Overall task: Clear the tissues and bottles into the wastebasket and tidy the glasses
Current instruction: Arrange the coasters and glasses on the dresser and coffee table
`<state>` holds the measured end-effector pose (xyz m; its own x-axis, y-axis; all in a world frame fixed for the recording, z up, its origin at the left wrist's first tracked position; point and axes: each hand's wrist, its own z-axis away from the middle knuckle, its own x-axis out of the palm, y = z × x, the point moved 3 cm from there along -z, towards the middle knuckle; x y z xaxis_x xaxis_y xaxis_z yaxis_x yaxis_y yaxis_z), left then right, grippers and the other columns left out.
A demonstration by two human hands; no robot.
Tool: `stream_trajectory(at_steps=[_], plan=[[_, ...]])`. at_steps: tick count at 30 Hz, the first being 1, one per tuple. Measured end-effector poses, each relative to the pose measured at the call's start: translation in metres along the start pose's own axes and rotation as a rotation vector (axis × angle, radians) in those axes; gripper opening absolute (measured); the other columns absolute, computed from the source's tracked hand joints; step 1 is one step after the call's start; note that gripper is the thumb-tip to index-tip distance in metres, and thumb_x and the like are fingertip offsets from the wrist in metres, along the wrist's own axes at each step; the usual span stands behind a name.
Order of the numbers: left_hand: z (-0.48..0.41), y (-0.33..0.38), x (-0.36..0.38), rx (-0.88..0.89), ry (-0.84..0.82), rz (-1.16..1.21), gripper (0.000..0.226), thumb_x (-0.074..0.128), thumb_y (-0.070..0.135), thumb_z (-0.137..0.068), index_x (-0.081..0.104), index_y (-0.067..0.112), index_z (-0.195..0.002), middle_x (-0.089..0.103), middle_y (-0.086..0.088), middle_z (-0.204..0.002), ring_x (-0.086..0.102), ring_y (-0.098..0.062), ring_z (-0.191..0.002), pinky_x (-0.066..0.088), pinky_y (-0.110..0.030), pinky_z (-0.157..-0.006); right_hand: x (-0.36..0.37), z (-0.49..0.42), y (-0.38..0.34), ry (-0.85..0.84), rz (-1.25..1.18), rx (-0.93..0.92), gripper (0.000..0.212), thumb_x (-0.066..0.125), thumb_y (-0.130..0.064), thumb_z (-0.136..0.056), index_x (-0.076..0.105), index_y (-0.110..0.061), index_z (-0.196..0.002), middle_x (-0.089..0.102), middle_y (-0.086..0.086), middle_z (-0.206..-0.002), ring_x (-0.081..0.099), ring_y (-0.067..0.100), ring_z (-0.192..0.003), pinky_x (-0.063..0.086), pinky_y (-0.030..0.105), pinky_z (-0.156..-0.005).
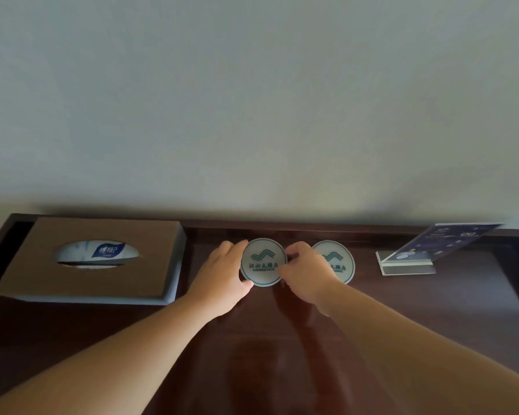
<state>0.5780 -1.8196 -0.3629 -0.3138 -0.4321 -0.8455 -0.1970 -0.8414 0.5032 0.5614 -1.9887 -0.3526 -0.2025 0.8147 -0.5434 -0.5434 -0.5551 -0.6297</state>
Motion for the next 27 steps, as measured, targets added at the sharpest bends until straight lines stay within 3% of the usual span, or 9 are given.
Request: stream_trajectory(at_steps=[4,7,9,12,17,21,27], plan=[[-0.005,-0.003,0.001,0.005,0.008,-0.094,0.062,0.063,0.035,-0.083,0.036,0.026,-0.138,0.043,0.002,-0.124,0.043,-0.022,-0.118,0.042,-0.034,-0.097,0.002,-0.006,-0.002,0.007,0.047,-0.01,0.047,0.058,-0.022,-0.089,0.045,-0.019,-0.134,0.065,0.001,-0.104,0.059,0.013,-0.073,0.042,0.021,-0.053],[-0.005,-0.005,0.0,-0.011,0.016,-0.116,0.055,0.062,0.036,-0.083,0.041,0.027,-0.133,0.042,0.003,-0.12,0.043,-0.021,-0.113,0.042,-0.036,-0.097,0.004,-0.008,-0.004,0.009,0.098,-0.005,0.05,0.061,-0.025,-0.087,0.047,-0.019,-0.135,0.054,0.006,-0.127,0.06,0.022,-0.093,0.043,0.024,-0.066],[-0.005,-0.005,-0.001,-0.011,0.01,-0.117,0.049,0.061,0.035,-0.082,0.044,0.029,-0.127,0.041,0.005,-0.116,0.043,-0.02,-0.111,0.043,-0.035,-0.094,0.005,-0.008,-0.004,0.006,0.127,-0.005,0.052,0.062,-0.025,-0.087,0.046,-0.018,-0.136,0.051,0.007,-0.131,0.059,0.025,-0.101,0.045,0.027,-0.076],[-0.006,-0.003,-0.002,-0.026,-0.002,-0.122,0.046,0.06,0.034,-0.081,0.044,0.029,-0.124,0.04,0.004,-0.116,0.043,-0.021,-0.111,0.044,-0.035,-0.093,0.005,-0.007,-0.006,-0.002,0.154,-0.023,0.056,0.061,-0.025,-0.087,0.044,-0.017,-0.139,0.05,0.007,-0.132,0.058,0.026,-0.105,0.049,0.031,-0.085],[0.005,0.001,-0.008,-0.079,-0.009,-0.119,0.058,0.06,0.036,-0.084,0.037,0.024,-0.136,0.039,0.001,-0.126,0.04,-0.022,-0.12,0.041,-0.035,-0.099,-0.007,0.006,-0.009,0.002,0.182,-0.089,0.051,0.059,-0.028,-0.089,0.045,-0.024,-0.138,0.051,0.003,-0.134,0.059,0.02,-0.096,0.043,0.026,-0.072],[0.029,0.007,-0.016,-0.115,0.003,-0.089,0.069,0.06,0.035,-0.085,0.028,0.026,-0.145,0.036,0.002,-0.132,0.037,-0.021,-0.125,0.037,-0.032,-0.103,-0.019,0.026,-0.009,-0.001,0.178,-0.158,0.042,0.059,-0.028,-0.091,0.051,-0.024,-0.131,0.056,-0.001,-0.122,0.059,0.016,-0.092,0.043,0.026,-0.07],[0.071,0.032,-0.023,-0.077,0.02,-0.043,0.067,0.057,0.036,-0.088,0.027,0.028,-0.146,0.036,0.006,-0.133,0.037,-0.016,-0.126,0.037,-0.032,-0.104,-0.038,0.067,-0.002,0.021,0.1,-0.187,0.03,0.062,-0.026,-0.091,0.058,-0.024,-0.12,0.059,-0.006,-0.109,0.058,0.013,-0.089,0.042,0.023,-0.07]])
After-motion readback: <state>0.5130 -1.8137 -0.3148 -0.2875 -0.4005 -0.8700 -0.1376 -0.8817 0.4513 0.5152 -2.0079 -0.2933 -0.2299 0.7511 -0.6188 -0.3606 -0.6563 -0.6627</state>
